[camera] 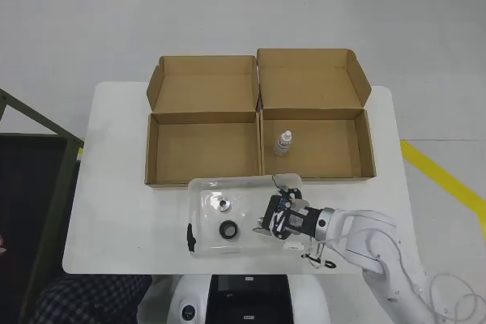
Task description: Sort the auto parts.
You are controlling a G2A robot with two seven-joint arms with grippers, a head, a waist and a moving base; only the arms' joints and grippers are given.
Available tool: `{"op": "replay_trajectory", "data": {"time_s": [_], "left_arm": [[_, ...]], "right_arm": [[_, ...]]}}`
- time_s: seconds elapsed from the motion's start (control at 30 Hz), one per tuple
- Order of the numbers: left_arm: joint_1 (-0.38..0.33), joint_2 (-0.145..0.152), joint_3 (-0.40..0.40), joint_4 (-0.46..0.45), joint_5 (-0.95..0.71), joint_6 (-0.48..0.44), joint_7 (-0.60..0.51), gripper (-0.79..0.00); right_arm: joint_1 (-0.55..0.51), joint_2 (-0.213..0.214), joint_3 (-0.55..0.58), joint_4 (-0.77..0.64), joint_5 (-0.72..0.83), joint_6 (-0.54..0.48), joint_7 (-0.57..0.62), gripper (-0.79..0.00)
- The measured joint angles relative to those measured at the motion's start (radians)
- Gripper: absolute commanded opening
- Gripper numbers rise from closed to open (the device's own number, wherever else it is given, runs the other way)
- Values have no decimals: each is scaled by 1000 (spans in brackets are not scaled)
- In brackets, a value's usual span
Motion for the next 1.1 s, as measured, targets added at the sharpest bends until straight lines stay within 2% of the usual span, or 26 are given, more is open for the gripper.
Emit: {"op": "replay_trajectory", "data": {"time_s": [0.33, 0.73, 1.1], "left_arm": [[0, 0, 0, 0, 0, 0, 0, 0], [0, 0, 0, 0, 0, 0, 0, 0], [0, 0, 0, 0, 0, 0, 0, 0]], "right_arm": [[13, 6, -30, 18, -5, -41, 57, 0], [65, 4, -66, 90, 31, -30, 100, 0], [103, 2, -105, 150, 52, -30, 128, -77]]}}
